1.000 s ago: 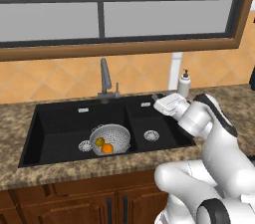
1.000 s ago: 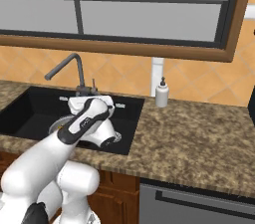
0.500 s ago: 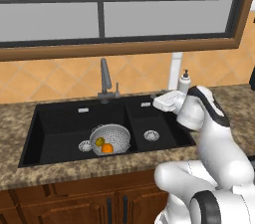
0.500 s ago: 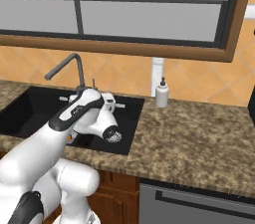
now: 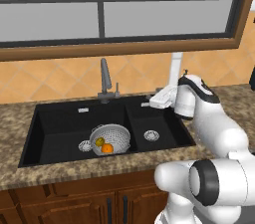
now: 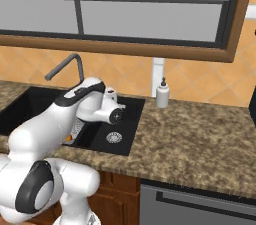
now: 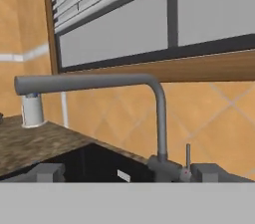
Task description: Put the colander in the sink, put the orange, mango in the colander, and turn on the sink faucet and pour water over the colander.
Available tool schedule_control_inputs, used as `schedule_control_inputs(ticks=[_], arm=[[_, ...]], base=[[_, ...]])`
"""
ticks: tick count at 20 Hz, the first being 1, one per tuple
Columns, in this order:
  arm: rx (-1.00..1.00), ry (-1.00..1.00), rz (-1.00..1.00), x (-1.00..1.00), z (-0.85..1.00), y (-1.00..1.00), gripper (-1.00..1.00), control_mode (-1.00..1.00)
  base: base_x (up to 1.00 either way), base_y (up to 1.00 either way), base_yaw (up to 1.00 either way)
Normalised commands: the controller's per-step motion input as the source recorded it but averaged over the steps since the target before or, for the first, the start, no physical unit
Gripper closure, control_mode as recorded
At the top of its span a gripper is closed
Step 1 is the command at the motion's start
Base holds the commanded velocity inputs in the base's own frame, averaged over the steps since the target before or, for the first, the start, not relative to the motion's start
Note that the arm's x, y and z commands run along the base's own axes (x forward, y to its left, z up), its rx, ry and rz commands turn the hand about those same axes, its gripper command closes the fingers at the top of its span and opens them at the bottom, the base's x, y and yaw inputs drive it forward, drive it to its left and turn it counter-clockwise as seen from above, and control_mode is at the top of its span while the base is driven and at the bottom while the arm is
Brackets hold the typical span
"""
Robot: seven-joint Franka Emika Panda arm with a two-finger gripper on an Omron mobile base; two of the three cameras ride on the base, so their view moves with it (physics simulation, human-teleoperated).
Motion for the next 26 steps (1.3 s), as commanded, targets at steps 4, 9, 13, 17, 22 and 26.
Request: schedule_control_inputs(ticks=[4, 9, 13, 17, 22, 26], arm=[[-0.07, 0.01, 0.11, 0.31, -0.21, 0.14, -1.0, -1.0], [0.0, 0.0, 0.08, 0.31, -0.25, 0.13, -1.0, -1.0], [-0.02, -0.01, 0.03, 0.34, -0.3, 0.26, -1.0, -1.0], [0.0, -0.03, 0.0, 0.36, -0.11, 0.31, -1.0, -1.0], [0.0, -0.02, 0.0, 0.37, -0.08, 0.25, -1.0, -1.0], [0.0, -0.02, 0.0, 0.38, -0.07, 0.15, -1.0, -1.0]], base=[[0.0, 0.0, 0.0], [0.0, 0.0, 0.0], [0.0, 0.0, 0.0], [0.0, 0.0, 0.0], [0.0, 0.0, 0.0], [0.0, 0.0, 0.0]])
